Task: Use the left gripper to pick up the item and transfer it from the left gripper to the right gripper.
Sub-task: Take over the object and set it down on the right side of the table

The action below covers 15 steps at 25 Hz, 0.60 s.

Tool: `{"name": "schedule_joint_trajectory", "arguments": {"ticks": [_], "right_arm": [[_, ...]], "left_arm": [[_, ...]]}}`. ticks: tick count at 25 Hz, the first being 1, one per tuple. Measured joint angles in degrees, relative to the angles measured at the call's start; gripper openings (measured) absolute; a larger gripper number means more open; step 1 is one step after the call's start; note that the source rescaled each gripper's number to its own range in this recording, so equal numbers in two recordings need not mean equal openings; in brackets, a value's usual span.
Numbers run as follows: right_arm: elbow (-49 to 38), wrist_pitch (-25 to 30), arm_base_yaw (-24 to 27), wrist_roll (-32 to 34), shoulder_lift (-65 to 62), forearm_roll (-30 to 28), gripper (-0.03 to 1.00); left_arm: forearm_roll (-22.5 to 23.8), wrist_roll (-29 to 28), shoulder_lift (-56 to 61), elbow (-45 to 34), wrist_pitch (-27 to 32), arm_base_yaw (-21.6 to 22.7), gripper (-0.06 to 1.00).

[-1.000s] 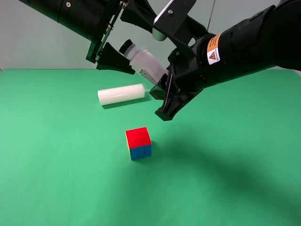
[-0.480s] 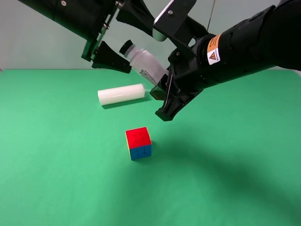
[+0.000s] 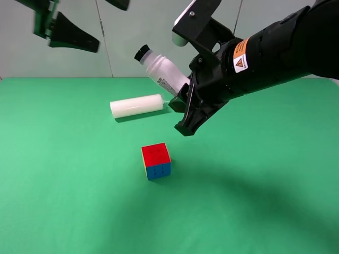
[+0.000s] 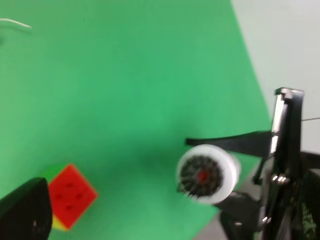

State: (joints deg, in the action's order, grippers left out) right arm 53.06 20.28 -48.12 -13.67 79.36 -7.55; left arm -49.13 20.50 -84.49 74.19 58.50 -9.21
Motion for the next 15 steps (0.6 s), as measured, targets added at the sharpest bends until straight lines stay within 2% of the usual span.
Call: {"name": "schedule_joint_trajectory", "arguments": {"ticks": [5, 15], "right_arm": [[0.00, 0.00, 0.00, 0.27, 0.00, 0.00, 0.00], [0.00, 0.00, 0.00, 1.38, 0.00, 0.00, 0.00]], "left_arm": [[8.61, -2.12, 6.83, 0.00, 0.56, 2.74, 0.97], [29.71, -10.34, 23.49, 0.05, 1.41, 3.11, 0.97]]}}
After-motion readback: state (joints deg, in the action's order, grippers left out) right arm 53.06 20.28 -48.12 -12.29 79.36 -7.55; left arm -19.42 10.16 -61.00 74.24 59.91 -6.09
